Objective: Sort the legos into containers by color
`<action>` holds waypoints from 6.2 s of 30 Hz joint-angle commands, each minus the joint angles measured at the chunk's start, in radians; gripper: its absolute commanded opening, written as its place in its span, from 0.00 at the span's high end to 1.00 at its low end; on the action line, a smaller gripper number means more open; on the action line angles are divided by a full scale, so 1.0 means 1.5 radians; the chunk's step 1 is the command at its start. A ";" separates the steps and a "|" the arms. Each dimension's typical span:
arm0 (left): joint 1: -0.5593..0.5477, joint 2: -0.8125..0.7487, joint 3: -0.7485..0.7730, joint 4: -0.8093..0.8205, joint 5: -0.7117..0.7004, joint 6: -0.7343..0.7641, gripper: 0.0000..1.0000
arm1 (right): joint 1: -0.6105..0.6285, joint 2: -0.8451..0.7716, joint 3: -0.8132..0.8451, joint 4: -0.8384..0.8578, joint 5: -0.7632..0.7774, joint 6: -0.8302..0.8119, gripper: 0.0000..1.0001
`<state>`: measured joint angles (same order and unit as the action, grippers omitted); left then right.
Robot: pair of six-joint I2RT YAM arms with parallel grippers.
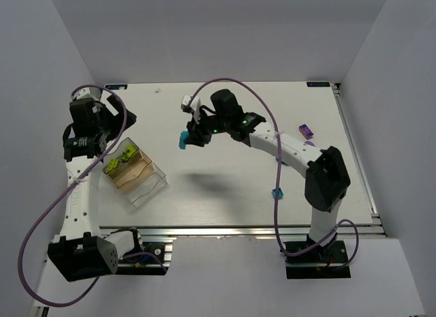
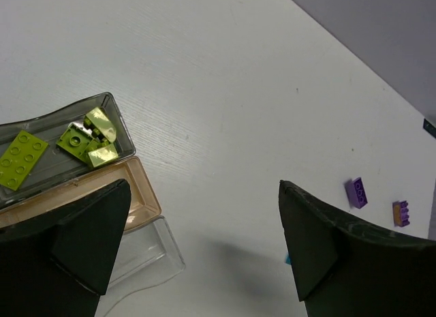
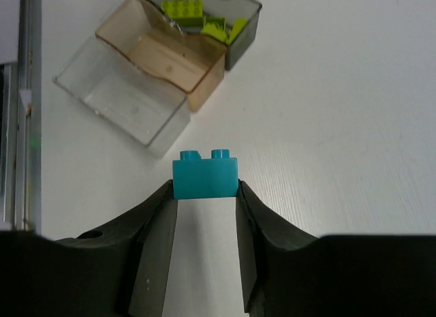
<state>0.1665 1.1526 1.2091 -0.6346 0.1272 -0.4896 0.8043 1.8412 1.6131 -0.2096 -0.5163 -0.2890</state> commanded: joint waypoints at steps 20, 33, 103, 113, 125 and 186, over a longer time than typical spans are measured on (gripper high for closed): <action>0.001 -0.130 0.104 -0.160 -0.128 -0.017 0.02 | 0.133 0.375 0.311 0.301 0.078 0.260 0.98; 0.001 -0.131 0.077 -0.106 -0.016 -0.021 0.02 | 0.138 0.406 0.309 0.295 0.070 0.195 0.33; -0.301 0.003 -0.112 0.204 0.056 -0.143 0.21 | -0.487 0.012 -0.217 -0.166 0.338 0.493 0.38; -0.301 -0.006 -0.132 0.231 0.085 -0.151 0.21 | -0.487 0.006 -0.212 -0.153 0.301 0.462 0.75; -0.371 -0.008 -0.250 0.508 0.246 -0.238 0.02 | -0.454 -0.124 -0.202 -0.006 0.039 0.436 1.00; -0.560 0.290 -0.015 0.487 0.105 -0.093 0.38 | -0.312 -0.240 -0.255 0.119 -0.031 0.643 1.00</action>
<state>-0.6701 1.5951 1.1481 0.0940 0.2699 -0.6346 0.3214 1.5246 1.2133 -0.0505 -0.5690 0.7029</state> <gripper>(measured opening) 0.640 0.426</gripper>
